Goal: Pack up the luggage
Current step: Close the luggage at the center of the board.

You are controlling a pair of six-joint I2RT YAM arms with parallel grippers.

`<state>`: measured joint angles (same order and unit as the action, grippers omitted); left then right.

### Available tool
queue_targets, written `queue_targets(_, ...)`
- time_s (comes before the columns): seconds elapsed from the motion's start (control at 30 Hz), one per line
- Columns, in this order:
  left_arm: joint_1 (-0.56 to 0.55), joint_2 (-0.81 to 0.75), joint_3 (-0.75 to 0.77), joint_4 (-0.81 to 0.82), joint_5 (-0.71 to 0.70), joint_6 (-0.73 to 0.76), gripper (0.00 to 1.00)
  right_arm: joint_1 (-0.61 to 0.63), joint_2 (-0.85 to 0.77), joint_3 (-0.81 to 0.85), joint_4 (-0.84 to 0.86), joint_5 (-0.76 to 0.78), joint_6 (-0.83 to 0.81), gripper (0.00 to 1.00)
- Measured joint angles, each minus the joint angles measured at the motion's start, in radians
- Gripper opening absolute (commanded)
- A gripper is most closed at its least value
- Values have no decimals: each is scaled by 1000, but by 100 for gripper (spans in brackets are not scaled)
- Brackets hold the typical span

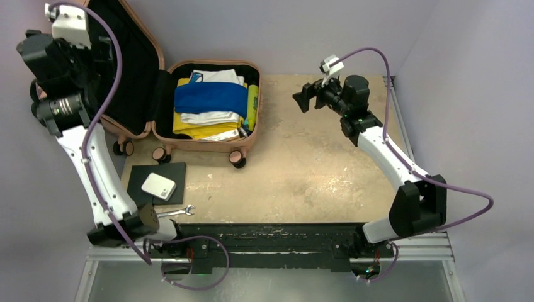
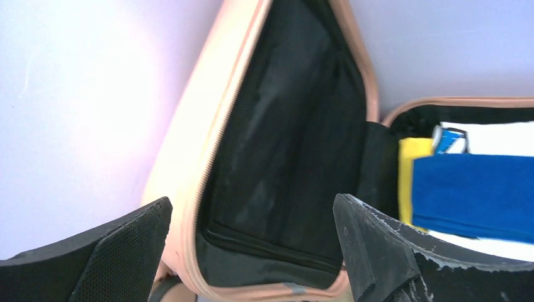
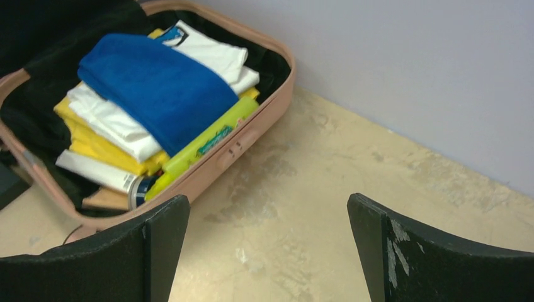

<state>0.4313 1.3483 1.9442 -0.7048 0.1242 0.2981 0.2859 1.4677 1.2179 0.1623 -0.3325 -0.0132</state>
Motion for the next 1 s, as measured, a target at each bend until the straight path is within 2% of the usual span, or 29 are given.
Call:
queue_targets(0.1, 0, 129, 131, -33, -100, 0, 99, 0, -43, -66, 3, -21, -15, 99)
queue_targets(0.2, 0, 200, 177, -66, -159, 1, 99, 0, -80, -106, 18, -40, -25, 99)
queue_targets(0.37, 0, 260, 192, -82, -238, 17, 95, 0, -87, -116, 49, -77, -30, 98)
queue_targets(0.47, 0, 257, 190, -81, -258, 17, 87, 0, -87, -133, 73, -87, -30, 98)
queue_targets(0.57, 0, 254, 183, -73, -265, 16, 75, 0, -79, -154, 97, -100, -29, 98)
queue_targets(0.73, 0, 249, 183, -55, -267, 15, 47, 0, -63, -166, 103, -106, -28, 98)
queue_targets(0.93, -2, 238, 183, -41, -273, 10, 26, 0, -63, -181, 122, -109, -28, 98)
queue_targets(1.0, -6, 236, 183, -38, -280, 10, 23, 0, -63, -187, 127, -109, -28, 97)
